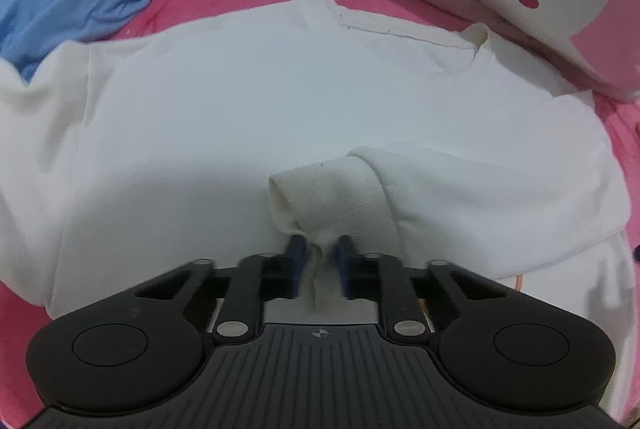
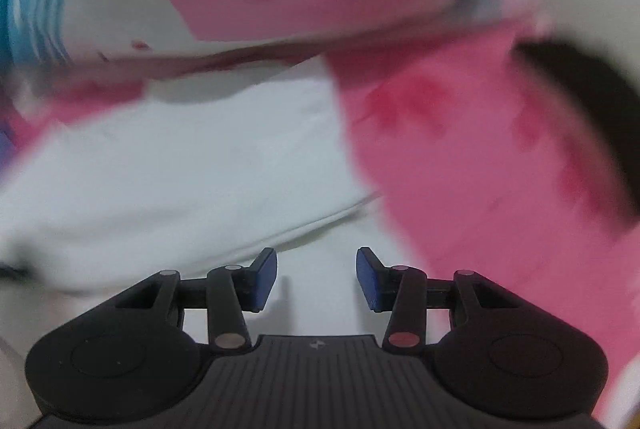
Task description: Fold clothes
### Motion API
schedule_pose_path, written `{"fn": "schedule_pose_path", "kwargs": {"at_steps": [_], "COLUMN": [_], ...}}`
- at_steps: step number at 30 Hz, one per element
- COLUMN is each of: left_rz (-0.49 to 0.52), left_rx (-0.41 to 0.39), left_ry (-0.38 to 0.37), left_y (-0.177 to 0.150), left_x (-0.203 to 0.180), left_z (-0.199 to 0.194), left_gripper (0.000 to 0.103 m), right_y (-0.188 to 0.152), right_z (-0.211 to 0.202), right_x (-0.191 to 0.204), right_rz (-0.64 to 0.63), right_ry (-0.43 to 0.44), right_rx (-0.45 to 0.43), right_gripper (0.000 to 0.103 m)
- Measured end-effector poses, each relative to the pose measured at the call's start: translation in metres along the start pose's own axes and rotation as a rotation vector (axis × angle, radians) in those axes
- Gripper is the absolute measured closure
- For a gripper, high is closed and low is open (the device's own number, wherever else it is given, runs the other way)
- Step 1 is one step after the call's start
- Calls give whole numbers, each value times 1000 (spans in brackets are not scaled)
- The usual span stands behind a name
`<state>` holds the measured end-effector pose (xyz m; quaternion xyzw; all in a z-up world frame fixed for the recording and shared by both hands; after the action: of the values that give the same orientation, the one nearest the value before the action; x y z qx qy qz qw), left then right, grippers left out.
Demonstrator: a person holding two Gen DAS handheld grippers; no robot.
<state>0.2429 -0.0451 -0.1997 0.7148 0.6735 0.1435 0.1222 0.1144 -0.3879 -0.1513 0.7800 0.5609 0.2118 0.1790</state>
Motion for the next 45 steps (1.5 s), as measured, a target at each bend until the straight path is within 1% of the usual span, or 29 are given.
{"fn": "schedule_pose_path", "kwargs": {"at_steps": [4,5,6,7,8,9,12,13,15,20,23,27,30,33,36,39,43,45], "left_rz": [-14,-29,-48,-70,-92,-113,-161,-178,-194,-189,-178,-104,-51,-9,-33,-9,48,75], "left_rx": [-38,-52,-67,-81,-94,-115,-168,-170,-163,-150,-129,-97,-81,-102,-117,-146,-101,-110], "left_ry": [29,32,35,36,36,42,65,63,64,90,120,181,211,232,235,255,285,292], "left_y": [10,14,18,22,27,34,51,54,54,41,26,6,-6,-7,-7,-7,-17,-18], "left_x": [1,3,5,8,12,16,30,34,39,44,48,46,44,41,44,42,40,39], "left_z": [-9,-14,-20,-26,-32,-38,-52,-55,-55,-57,-52,-27,-11,-11,-20,-25,-4,-6], "left_gripper": [100,100,101,101,101,101,101,101,101,101,101,101,101,101,101,101,100,98], "right_y": [6,6,4,2,1,-1,-4,-5,-6,-6,-6,-6,-6,-7,-7,-8,-8,-8], "right_z": [23,30,37,44,51,52,54,54,55,55,54,55,56,57,57,58,59,59], "right_x": [-17,-22,-24,-27,-29,-34,-46,-48,-46,-46,-45,-45,-44,-43,-44,-44,-43,-43], "right_rz": [-160,-159,-157,-154,-151,-144,-118,-103,-116,-126,-136,-144,-150,-160,-160,-161,-164,-164], "right_ry": [-126,-130,-125,-120,-117,-121,-131,-123,-127,-125,-124,-125,-124,-125,-125,-129,-135,-135], "right_rx": [15,26,40,54,66,66,65,63,65,70,74,80,85,87,85,80,82,84], "right_gripper": [60,60,62,65,76,83,84,84,85,85,85,85,85,85,85,85,85,85]}}
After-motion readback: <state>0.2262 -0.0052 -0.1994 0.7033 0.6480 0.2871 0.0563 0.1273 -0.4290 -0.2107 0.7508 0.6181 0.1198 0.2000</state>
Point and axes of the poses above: each gripper's, at about its wrist camera, not at the fingertips, and z roughly the way its jaws point, x to its left, y to its top, the point moved 10 cm from there along z, roughly the way its jaws point, and after that the axes turned 12 degrees about y, right-handed, at the moved point
